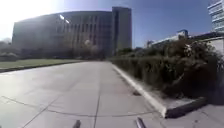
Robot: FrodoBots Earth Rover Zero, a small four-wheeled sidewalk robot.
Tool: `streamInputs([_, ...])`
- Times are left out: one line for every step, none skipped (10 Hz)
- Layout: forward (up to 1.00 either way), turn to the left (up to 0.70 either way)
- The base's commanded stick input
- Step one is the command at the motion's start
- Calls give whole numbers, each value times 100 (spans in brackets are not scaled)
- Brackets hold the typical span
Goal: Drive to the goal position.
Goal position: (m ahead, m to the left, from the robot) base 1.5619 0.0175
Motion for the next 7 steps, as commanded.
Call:
streamInputs([100, 0])
streamInputs([100, 0])
streamInputs([100, 0])
streamInputs([100, 0])
streamInputs([100, 0])
streamInputs([100, 0])
streamInputs([100, 0])
